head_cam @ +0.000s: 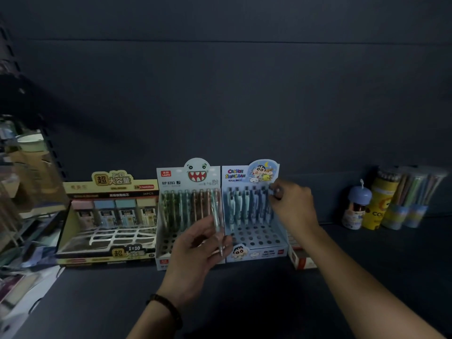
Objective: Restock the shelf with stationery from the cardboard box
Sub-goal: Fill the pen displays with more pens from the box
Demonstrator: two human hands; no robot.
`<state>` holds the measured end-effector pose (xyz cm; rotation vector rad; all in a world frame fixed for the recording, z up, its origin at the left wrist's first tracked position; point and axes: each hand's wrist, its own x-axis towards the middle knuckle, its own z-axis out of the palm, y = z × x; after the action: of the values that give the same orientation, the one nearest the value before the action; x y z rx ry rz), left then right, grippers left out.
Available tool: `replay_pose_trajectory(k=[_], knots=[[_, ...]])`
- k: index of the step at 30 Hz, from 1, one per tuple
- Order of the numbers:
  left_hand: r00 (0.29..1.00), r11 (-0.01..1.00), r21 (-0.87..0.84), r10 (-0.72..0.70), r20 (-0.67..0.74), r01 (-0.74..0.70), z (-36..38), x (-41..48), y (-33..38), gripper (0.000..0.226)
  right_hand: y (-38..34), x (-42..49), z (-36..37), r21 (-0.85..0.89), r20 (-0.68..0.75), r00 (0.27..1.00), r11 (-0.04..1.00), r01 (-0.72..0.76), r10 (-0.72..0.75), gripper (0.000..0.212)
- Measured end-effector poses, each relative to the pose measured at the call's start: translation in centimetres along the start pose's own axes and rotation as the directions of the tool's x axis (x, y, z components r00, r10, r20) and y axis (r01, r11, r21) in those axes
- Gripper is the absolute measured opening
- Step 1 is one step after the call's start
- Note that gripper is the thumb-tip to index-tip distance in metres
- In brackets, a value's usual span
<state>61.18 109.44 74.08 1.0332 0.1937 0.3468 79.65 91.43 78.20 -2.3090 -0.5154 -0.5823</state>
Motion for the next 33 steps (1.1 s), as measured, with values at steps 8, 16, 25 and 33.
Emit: replay_pose_trajectory(k=[8,16,25,33], knots=[[1.0,0.996,0.089,0.024,-0.019,-0.023,-0.9,-0.8,1.0,0.039,-2.7,-1.0,-2.1,-0.159,0.036,0.999,0.987,-0.008,0.014,0.026],[0.973,0.915,0.375,0.206,-0.107,-0.153,-3.1,-1.8,2.1,0.032,-13.0,-5.2,0.6,0.348,0.321,0.929,0.935,0.067,-0.186,0.031],[0.883,0.292,0.941,0.47,0.017,-0.173,-6.6,-3.2,2.4,0.039,-15.0,-3.4,4.2,0.365,0.166,0.966,0.922,0.127,-0.199,0.03],[0.887,-0.151,0.966,0.385,0.253,-0.21,-8.3,-3.5,-1.2,0.058,-16.1,-4.2,7.8,0.312,0.137,0.976,0.943,0.119,-0.169,0.03]])
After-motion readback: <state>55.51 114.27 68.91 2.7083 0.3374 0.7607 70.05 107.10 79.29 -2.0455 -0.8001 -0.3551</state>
